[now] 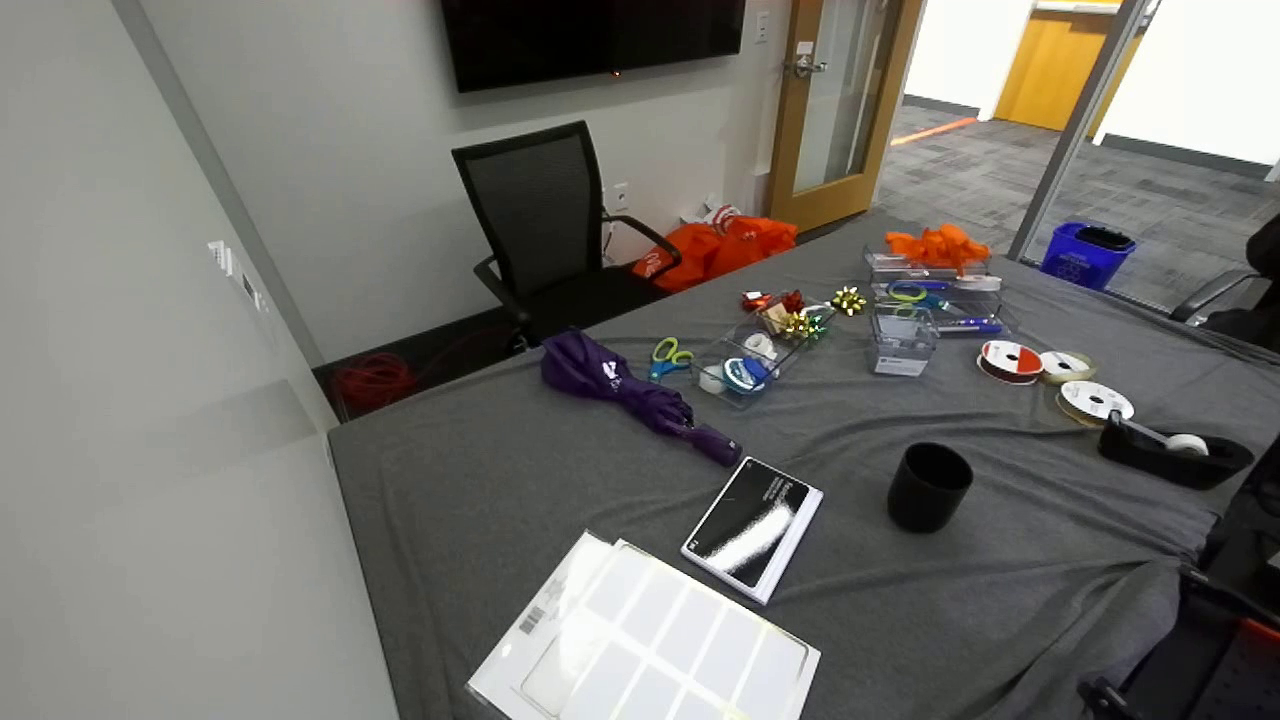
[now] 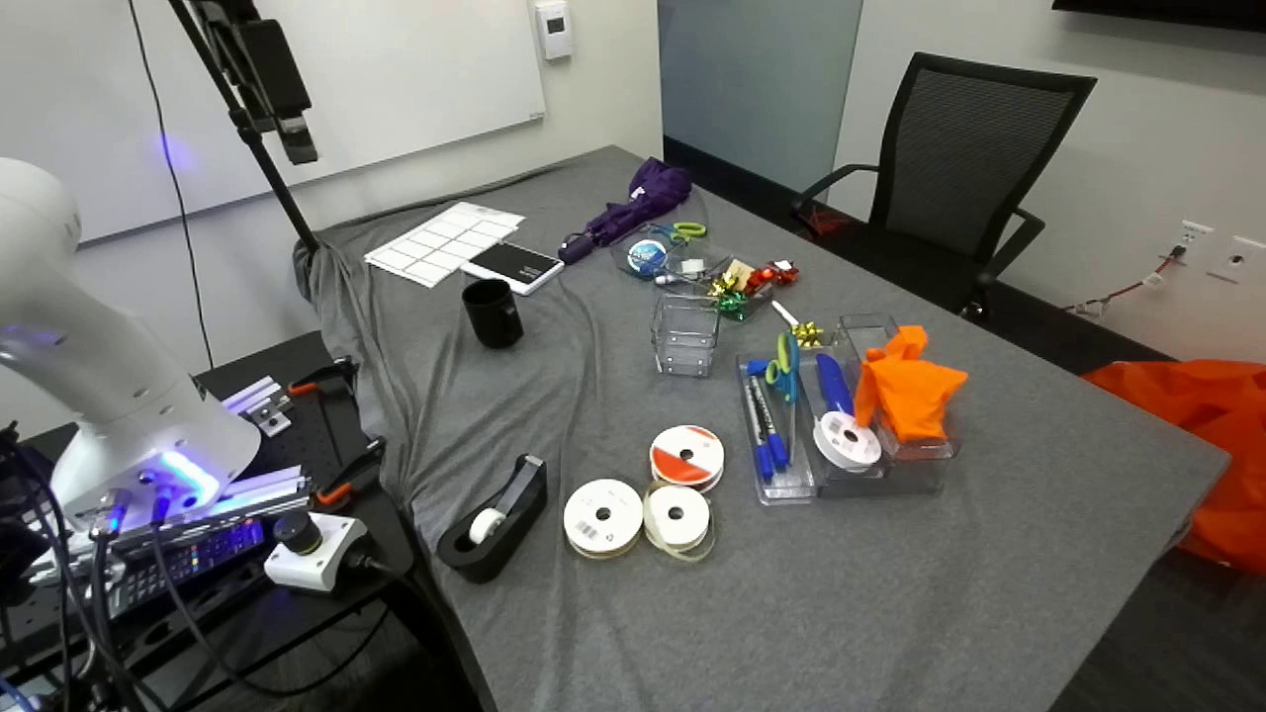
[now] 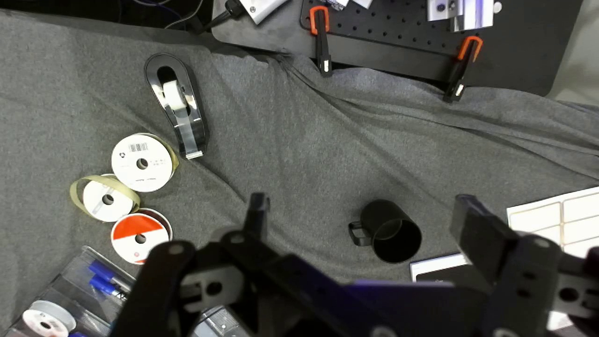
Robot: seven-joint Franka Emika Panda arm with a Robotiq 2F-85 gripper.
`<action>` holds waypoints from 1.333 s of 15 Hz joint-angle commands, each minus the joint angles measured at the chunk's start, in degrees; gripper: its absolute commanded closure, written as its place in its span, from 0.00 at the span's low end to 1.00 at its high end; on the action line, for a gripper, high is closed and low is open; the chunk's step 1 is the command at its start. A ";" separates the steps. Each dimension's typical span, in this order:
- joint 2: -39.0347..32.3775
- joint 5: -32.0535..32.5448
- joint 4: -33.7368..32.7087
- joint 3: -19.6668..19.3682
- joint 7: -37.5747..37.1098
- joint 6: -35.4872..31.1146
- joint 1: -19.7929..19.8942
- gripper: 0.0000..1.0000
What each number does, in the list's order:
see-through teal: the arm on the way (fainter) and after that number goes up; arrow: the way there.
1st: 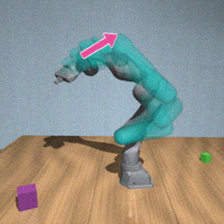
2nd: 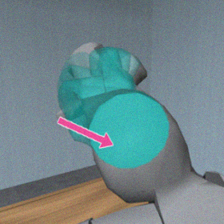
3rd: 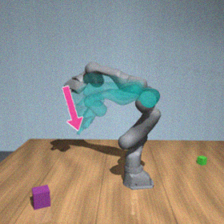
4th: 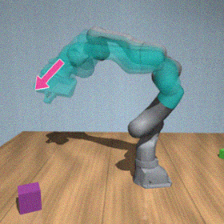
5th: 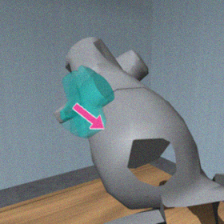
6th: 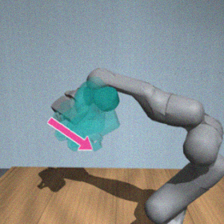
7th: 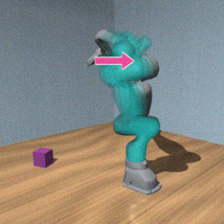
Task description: Remove the white circular object from the middle compartment of the clear case on the right and put it on the table
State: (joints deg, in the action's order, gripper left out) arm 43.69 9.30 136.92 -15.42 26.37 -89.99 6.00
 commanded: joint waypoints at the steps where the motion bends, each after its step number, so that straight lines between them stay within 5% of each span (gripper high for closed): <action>1: -1.39 1.70 -1.21 -1.11 1.16 -1.00 -0.98 0.00; 9: -13.52 9.30 -11.28 -6.19 11.97 -7.16 -2.09 0.00; 20: -33.89 2.72 -25.76 -9.80 42.15 -20.87 0.31 0.00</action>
State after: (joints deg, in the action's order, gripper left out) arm 15.71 14.58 116.22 -25.11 60.54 -108.21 4.40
